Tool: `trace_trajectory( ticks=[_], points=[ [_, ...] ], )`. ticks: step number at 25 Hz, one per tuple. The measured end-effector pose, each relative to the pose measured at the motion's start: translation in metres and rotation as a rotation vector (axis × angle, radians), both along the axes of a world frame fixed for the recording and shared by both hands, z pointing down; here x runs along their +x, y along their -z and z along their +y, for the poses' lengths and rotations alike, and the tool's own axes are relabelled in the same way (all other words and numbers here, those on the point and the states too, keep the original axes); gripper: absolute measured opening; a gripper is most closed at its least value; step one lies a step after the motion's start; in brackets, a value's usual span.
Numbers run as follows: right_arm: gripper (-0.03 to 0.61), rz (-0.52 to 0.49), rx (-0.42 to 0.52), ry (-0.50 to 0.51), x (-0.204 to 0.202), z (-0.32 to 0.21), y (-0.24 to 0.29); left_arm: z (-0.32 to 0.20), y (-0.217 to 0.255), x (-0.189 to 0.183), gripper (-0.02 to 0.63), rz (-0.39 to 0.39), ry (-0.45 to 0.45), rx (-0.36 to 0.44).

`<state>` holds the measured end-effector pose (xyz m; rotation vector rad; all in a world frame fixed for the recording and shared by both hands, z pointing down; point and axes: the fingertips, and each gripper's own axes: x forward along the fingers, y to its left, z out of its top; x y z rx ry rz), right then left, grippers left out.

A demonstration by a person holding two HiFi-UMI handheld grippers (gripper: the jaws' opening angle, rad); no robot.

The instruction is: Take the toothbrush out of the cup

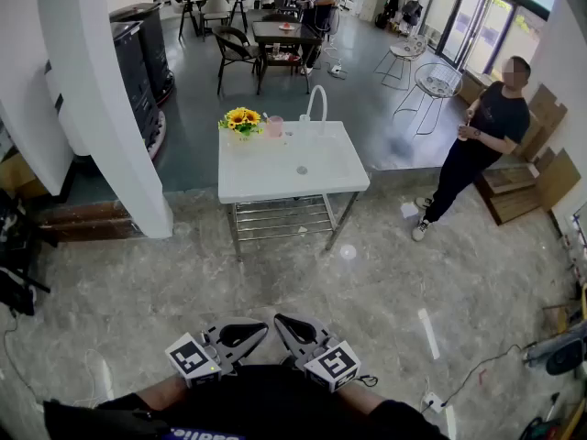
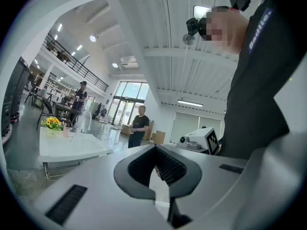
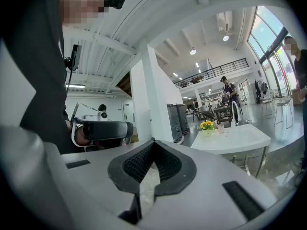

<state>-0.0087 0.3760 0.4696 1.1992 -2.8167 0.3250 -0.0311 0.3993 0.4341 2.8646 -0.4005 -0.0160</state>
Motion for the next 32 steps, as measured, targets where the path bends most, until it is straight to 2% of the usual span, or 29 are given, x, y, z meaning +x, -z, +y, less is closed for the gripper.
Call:
trace_trajectory(
  ticks=[32],
  points=[
    [0.011,-0.027,-0.05,0.024,0.016,-0.013,0.011,-0.013,0.002,0.017,0.0,-0.012,0.039,0.0]
  ],
)
